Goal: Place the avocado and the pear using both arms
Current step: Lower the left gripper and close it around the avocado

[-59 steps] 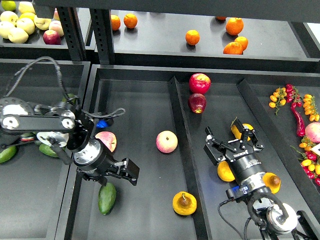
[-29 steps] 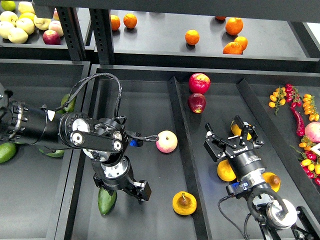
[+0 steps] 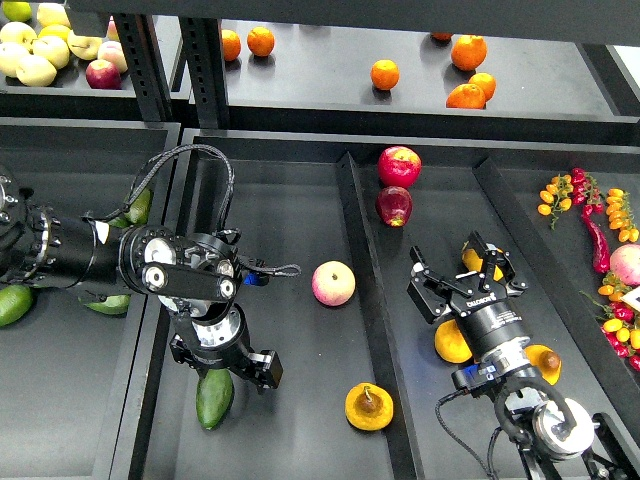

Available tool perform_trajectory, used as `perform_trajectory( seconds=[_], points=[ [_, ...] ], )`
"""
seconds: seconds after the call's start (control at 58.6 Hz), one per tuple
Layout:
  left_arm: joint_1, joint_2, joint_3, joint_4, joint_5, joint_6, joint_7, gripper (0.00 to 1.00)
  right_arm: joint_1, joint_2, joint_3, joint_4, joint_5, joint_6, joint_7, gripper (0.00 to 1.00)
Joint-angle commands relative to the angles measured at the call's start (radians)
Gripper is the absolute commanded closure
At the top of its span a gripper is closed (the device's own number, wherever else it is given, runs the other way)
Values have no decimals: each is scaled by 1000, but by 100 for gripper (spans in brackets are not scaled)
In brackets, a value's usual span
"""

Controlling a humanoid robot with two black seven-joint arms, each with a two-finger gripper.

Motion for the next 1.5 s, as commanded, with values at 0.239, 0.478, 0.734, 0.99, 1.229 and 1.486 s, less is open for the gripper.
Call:
perform_trajectory(
  seconds=[0.239, 0.478, 0.734, 0.99, 1.229, 1.486],
  points=[
    [76, -1, 14, 89, -2, 0, 0, 1, -4, 0, -3, 0, 0, 6, 0, 0],
    [127, -1, 16, 142, -2, 0, 0, 1, -4, 0, -8, -4, 0, 6, 0, 0],
    [179, -1, 16, 198, -2, 0, 0, 1, -7, 0, -11, -5, 0, 9, 0, 0],
    [228, -1, 13, 257, 0, 0, 0, 1, -7, 0, -11, -5, 0, 9, 0, 0],
    [246, -1, 5, 281, 1, 0, 0, 2, -9, 0, -14, -5, 0, 9, 0, 0],
    [276, -1, 3, 320, 4, 0, 0, 3, -12, 0, -14, -5, 2, 10, 0, 0]
  ],
)
